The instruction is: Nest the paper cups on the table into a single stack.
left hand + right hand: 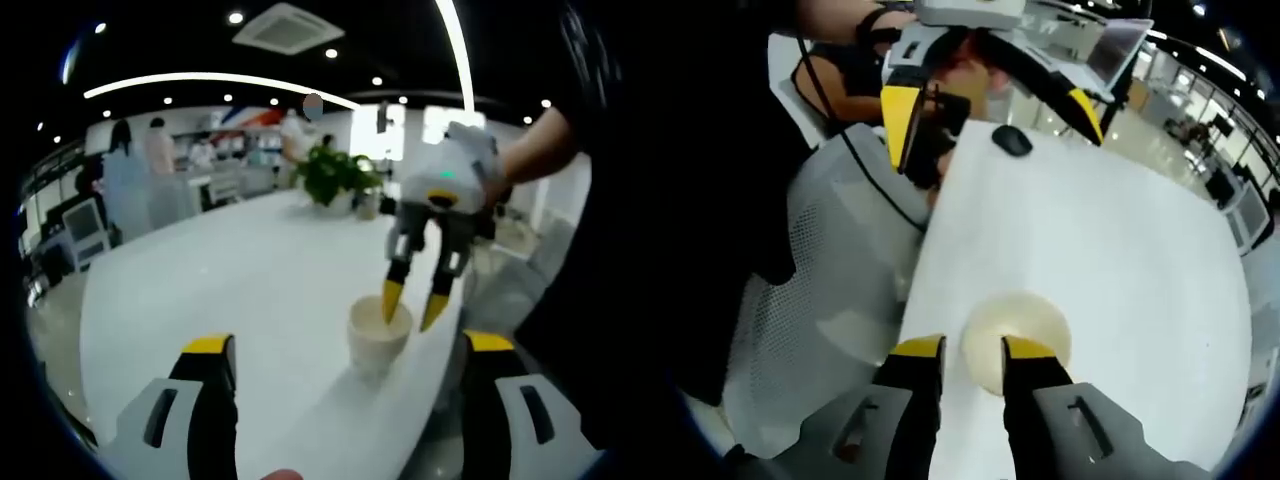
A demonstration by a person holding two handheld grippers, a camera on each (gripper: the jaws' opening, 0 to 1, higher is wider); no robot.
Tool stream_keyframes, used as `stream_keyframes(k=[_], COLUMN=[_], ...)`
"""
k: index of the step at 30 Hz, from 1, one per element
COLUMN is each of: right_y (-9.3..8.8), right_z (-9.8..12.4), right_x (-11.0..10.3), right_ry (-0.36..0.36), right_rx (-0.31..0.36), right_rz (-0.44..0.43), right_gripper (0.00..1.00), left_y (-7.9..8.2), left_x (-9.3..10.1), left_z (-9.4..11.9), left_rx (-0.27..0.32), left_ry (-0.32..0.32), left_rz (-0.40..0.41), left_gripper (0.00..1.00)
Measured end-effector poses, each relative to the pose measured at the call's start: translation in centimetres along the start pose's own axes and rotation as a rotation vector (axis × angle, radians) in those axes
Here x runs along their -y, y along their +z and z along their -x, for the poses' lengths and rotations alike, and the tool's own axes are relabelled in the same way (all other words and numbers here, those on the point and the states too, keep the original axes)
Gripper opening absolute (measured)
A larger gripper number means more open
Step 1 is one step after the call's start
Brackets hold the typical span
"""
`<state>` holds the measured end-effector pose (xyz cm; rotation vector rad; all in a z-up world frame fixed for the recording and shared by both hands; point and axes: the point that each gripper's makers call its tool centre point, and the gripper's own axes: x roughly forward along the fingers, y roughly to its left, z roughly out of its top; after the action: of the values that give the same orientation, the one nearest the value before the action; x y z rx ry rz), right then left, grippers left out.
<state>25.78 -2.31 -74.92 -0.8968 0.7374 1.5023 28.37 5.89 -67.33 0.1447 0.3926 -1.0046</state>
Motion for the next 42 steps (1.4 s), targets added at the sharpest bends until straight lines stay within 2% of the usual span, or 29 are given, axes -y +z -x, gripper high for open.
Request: stream_keyframes(k=[12,21,28,32,40,42], right_y=[-0.4,0.5,0.4,0.6,-0.4,-0.7], right_z=[0.6,1.6,2.3,2.8,3.4,3.3], right_x=[0.6,1.1,1.6,2.0,2.4,2.4], right_ry=[-0.059,-0.135,-0.189,-0.220,-0.266,-0.273], right_rx=[0.045,0.147,0.200,0.268,0.274,0.271], right_rz=[-0.035,-0.087,-0.126,-0.217,-0.239,-0.248], right_gripper=[0.36,0.51,0.65,0.72,0.80,0.85], left_y=[-0.4,-0.5,-0.6,-0.7,-0.9,-0.8], left_x=[0.1,0.2,0.3,0.4,0.4,0.4], left_z=[-0.1,-0.3,-0.5,-0.5,-0.6,-0.6], left_rx=[-0.009,-0.007,-0.010,-0.009,-0.023,-0.019], left_ry=[-0.004,-0.008,-0.013,-0.012,-0.016,-0.014], left_rz=[-0.001,0.011,0.008,0.007,0.004,0.002], left_gripper=[0.91,0.91,0.91,0.91,0.91,0.91])
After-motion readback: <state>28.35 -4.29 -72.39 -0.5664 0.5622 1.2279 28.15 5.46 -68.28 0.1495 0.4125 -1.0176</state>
